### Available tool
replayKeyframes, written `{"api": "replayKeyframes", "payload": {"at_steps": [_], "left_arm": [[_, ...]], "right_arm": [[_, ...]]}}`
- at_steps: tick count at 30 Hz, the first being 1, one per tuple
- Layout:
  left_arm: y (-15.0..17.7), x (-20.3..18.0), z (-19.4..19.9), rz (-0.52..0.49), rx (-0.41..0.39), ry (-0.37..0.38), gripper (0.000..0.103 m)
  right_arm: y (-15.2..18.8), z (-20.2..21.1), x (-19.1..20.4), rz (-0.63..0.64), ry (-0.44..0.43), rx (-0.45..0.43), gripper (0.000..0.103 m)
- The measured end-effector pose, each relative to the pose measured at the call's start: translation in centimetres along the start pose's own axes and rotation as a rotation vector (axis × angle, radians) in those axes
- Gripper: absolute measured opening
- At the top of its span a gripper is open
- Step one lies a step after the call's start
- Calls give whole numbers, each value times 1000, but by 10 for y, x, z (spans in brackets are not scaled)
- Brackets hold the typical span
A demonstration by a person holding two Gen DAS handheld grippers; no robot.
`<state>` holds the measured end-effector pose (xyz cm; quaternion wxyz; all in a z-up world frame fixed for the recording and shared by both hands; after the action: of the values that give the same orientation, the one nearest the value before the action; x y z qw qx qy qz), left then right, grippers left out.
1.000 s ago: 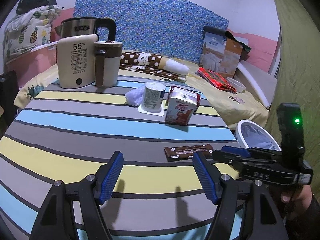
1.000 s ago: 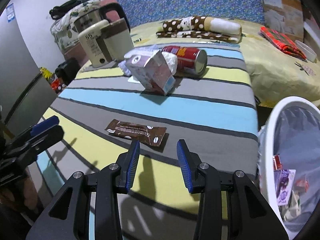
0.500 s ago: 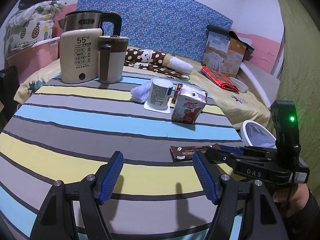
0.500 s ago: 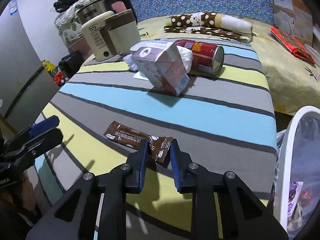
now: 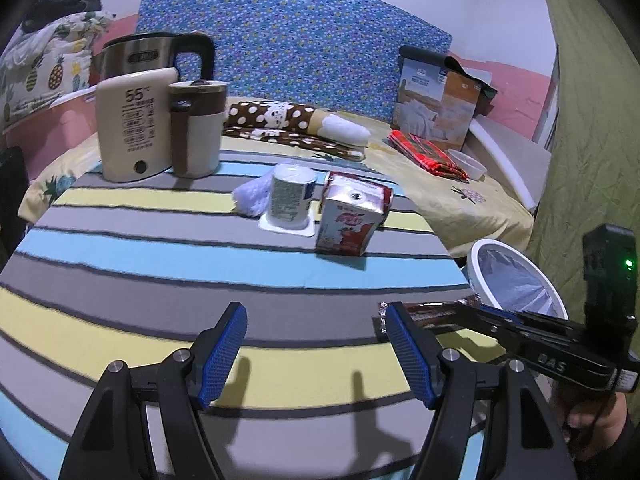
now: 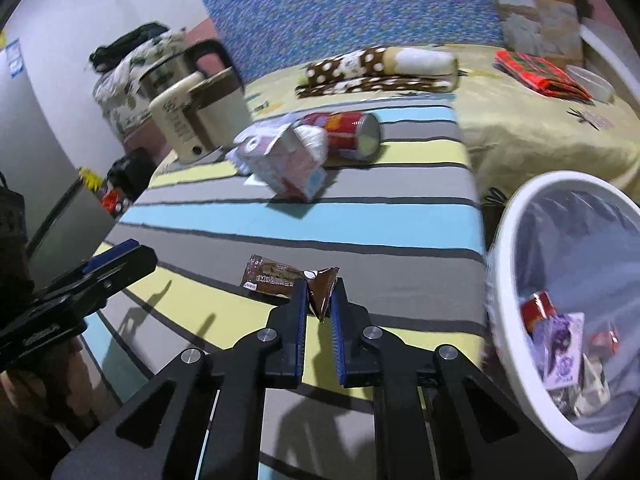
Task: Collect trash
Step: 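Grasp the brown coffee stick with the right tool, then grasp the pink-and-white milk carton with the left tool while the right tool holds the coffee stick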
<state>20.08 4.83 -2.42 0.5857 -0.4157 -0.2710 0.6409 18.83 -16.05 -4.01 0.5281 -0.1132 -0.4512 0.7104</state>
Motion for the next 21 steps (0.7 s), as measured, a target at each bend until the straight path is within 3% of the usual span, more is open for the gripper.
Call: {"api": "replayKeyframes", "payload": {"at_steps": [21], "left_arm": [[-32,-40,-69,-97,38,1,72]], "right_arm": [[-1,19,-36,-99,34,-58,13]]}}
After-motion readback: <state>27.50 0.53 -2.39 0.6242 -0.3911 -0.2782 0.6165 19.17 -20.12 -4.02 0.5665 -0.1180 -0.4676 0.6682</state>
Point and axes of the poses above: each gripper's, at about its wrist camera, not at the fingertips, and z roughly against the way its jaws point, x to its left, y to its underside, the point moved 2 cm from there along -z, roughly the way its jaws point, and after that the axes turned 8 degrees about -x, right-handed, at the moved point
